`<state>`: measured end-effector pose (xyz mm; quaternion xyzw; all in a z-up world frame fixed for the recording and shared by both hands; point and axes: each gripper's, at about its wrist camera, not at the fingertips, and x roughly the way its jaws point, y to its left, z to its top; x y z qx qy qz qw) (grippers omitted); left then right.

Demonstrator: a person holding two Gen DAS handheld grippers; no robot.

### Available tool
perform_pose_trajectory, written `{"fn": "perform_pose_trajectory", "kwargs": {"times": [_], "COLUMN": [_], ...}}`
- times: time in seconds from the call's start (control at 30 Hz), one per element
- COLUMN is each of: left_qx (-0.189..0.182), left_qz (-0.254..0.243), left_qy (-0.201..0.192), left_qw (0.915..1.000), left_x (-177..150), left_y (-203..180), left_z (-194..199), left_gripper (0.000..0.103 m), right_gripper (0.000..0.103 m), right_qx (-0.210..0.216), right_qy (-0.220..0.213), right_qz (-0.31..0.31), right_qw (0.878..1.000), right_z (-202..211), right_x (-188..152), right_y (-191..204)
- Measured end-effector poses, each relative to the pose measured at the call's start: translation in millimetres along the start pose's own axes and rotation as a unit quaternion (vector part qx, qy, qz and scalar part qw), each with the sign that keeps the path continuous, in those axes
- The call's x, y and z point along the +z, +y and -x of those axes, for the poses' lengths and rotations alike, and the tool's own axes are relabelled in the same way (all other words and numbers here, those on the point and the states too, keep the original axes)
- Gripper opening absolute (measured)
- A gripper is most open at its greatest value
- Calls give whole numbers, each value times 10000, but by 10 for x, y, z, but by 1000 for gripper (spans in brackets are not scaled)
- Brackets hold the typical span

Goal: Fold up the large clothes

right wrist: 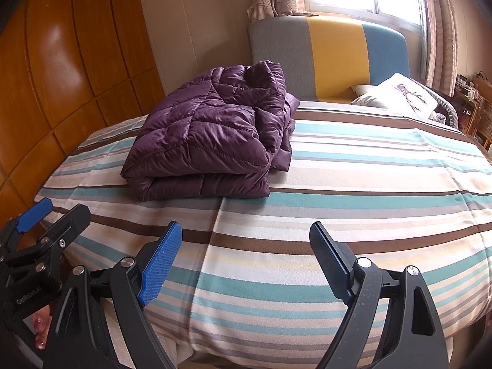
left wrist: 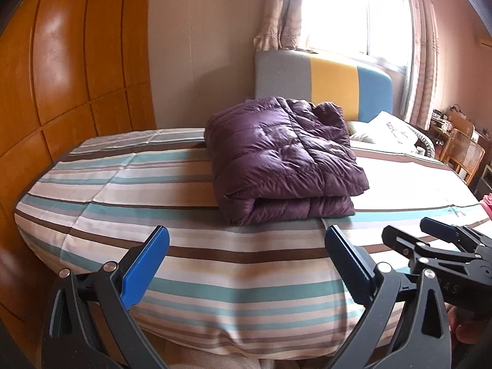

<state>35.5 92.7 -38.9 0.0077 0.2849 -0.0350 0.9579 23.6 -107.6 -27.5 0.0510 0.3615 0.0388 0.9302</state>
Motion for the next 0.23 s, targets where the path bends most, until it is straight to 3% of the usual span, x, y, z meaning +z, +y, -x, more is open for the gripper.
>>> {"fn": "perform_pose_trajectory", "kwargs": {"times": [0.23], "left_qx": [-37], "left_qz": [-12], "left_qy": [115], "left_qw": [9999], "left_x": [2], "left_y": [-34], "left_z": [-45], "left_gripper": [101], "right_gripper": [85], "right_qx": [1], "right_qy": [50], "right_qz": [-35], "right_qw": [10000], "right_z": [-36], "right_x": [-2], "right_y": [-25]}}
